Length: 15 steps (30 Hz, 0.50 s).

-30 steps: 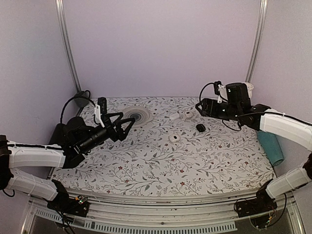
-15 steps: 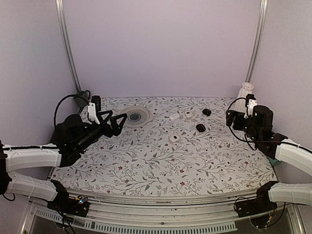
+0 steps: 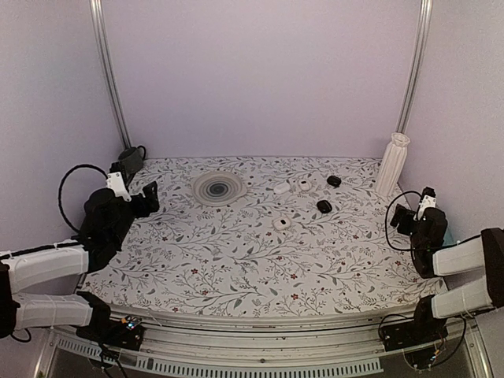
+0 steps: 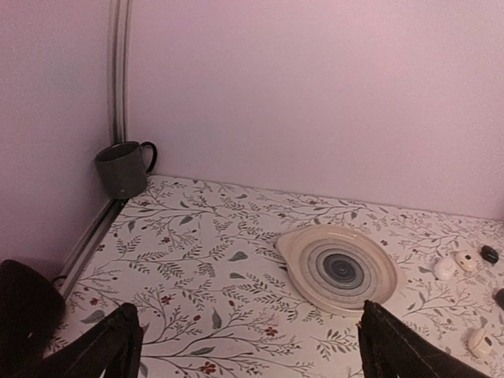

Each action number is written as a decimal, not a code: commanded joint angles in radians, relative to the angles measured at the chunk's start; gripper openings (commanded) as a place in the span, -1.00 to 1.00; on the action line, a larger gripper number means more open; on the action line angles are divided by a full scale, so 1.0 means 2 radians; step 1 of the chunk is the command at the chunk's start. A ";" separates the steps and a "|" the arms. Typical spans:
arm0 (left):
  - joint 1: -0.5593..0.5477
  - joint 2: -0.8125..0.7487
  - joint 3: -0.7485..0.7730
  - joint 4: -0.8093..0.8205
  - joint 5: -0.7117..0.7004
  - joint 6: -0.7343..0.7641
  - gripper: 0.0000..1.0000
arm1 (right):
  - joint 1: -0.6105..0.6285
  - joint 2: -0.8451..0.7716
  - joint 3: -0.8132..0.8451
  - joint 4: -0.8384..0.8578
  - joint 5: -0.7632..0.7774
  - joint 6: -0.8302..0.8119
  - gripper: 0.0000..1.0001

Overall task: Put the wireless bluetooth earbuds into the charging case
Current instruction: Reset both arms

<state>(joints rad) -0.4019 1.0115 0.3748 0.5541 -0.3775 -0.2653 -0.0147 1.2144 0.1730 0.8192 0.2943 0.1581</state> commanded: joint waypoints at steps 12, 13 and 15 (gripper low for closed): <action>0.121 0.143 -0.132 0.380 -0.114 0.114 0.92 | -0.002 0.153 0.026 0.238 -0.101 -0.063 0.98; 0.120 0.162 -0.133 0.408 -0.094 0.132 0.92 | -0.002 0.157 0.024 0.244 -0.101 -0.063 0.98; 0.119 0.184 -0.118 0.405 -0.056 0.162 0.92 | -0.002 0.154 0.029 0.234 -0.108 -0.066 0.98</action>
<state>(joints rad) -0.1707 1.3010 0.1181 1.0866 -0.5655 -0.0589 -0.0143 1.5192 0.2100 1.2831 0.1154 0.0475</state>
